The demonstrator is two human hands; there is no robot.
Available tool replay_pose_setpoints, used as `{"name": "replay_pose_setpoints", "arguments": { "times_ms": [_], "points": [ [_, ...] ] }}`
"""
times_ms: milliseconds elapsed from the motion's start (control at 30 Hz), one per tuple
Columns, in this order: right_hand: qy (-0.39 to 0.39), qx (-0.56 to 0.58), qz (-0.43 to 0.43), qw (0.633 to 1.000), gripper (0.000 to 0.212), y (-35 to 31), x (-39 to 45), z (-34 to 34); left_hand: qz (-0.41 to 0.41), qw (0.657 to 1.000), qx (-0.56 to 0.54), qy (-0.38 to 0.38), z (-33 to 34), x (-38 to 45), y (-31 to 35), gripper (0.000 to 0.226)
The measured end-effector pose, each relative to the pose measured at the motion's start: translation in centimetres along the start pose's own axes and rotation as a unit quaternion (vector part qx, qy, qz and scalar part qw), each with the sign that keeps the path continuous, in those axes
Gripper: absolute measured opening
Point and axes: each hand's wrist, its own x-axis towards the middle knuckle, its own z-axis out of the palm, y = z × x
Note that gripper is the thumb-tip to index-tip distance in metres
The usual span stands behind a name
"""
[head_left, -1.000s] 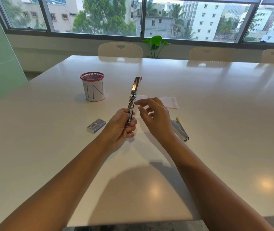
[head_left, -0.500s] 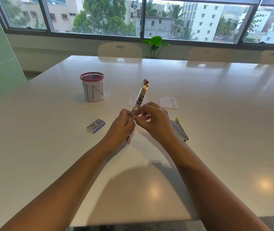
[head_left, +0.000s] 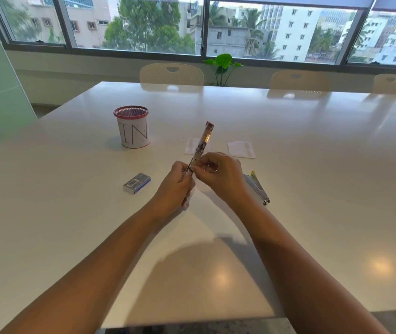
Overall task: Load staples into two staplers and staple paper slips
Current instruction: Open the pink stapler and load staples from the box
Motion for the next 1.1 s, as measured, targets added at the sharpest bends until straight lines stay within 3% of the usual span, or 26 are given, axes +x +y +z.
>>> {"name": "replay_pose_setpoints", "arguments": {
  "times_ms": [100,300,367,467,533,600,700,767,800,867,967,1033,1100],
  "points": [
    [-0.051,-0.021,-0.023,0.998,0.013,0.6,0.1,-0.5,-0.021,0.999,-0.039,-0.012,-0.1,-0.2,0.0,0.013],
    [-0.071,-0.068,-0.065,0.993,0.017,0.3,-0.2,0.2,-0.039,0.996,-0.084,0.002,-0.5,0.1,-0.1,0.015],
    [-0.036,-0.018,-0.049,0.998,0.014,0.2,-0.2,0.2,-0.047,0.992,-0.12,0.008,-0.5,0.2,-0.1,0.013],
    [0.086,0.071,0.038,0.993,0.008,0.2,0.1,0.2,-0.067,0.978,-0.199,0.007,-0.5,0.1,0.4,0.015],
    [0.12,0.146,0.143,0.972,0.028,0.3,0.3,0.0,-0.069,0.97,-0.233,-0.014,-0.7,0.0,0.5,0.017],
    [0.099,0.275,0.216,0.932,0.055,0.3,0.5,-0.1,-0.067,0.966,-0.243,-0.056,-0.9,-0.2,0.5,0.017],
    [0.083,0.433,0.24,0.865,0.074,0.2,0.5,-0.2,-0.078,0.962,-0.235,-0.113,-0.7,-0.5,0.6,0.018],
    [0.099,0.461,0.237,0.849,0.072,0.2,0.6,-0.3,-0.089,0.96,-0.244,-0.107,-0.8,-0.4,0.7,0.021],
    [0.106,0.454,0.235,0.853,0.068,0.1,0.7,-0.3,-0.096,0.956,-0.26,-0.097,-1.0,-0.4,0.7,0.022],
    [0.092,0.379,0.192,0.901,0.057,-0.1,0.7,-0.4,-0.111,0.943,-0.303,-0.082,-1.6,-0.2,0.7,0.022],
    [-0.004,0.206,0.037,0.978,0.049,-0.5,-0.2,0.1,-0.107,0.928,-0.346,-0.082,-1.9,-0.1,0.9,0.021],
    [-0.094,0.112,-0.033,0.989,0.051,-0.3,-0.7,0.7,-0.1,0.926,-0.355,-0.081,-2.0,0.0,0.9,0.018],
    [-0.148,0.066,-0.038,0.986,0.055,-0.3,-0.8,0.9,-0.121,0.918,-0.371,-0.071,-2.2,0.2,0.5,0.021]
  ]
}}
